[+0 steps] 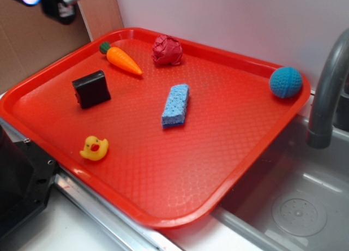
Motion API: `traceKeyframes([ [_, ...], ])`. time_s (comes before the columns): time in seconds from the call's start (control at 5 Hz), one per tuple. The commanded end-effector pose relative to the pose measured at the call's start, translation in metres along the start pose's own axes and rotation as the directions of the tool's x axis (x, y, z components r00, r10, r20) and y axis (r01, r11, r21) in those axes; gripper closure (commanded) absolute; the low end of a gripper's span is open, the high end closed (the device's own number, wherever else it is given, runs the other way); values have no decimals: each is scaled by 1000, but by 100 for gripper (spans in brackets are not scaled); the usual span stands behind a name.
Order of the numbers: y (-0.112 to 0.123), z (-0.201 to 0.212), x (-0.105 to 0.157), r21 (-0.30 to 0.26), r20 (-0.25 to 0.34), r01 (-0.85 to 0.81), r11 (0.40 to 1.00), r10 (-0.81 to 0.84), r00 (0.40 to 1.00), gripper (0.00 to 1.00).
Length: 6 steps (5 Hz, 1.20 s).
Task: Grab the black box.
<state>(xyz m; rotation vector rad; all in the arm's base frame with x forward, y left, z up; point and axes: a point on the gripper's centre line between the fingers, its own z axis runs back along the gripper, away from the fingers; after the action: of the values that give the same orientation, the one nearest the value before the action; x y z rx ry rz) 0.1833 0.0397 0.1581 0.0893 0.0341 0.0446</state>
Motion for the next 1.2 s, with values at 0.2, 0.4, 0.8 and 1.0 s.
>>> traceKeyframes([
  [0.2, -5, -103, 18, -41, 158, 197, 980, -188, 969, 0],
  [0.4, -5, -109, 13, -44, 199, 212, 976, -200, 959, 0],
  [0.8, 3, -118, 10, -72, 203, 191, 979, -173, 964, 100],
  [1.0, 5, -117, 10, -83, 228, 185, 979, -162, 960, 100],
])
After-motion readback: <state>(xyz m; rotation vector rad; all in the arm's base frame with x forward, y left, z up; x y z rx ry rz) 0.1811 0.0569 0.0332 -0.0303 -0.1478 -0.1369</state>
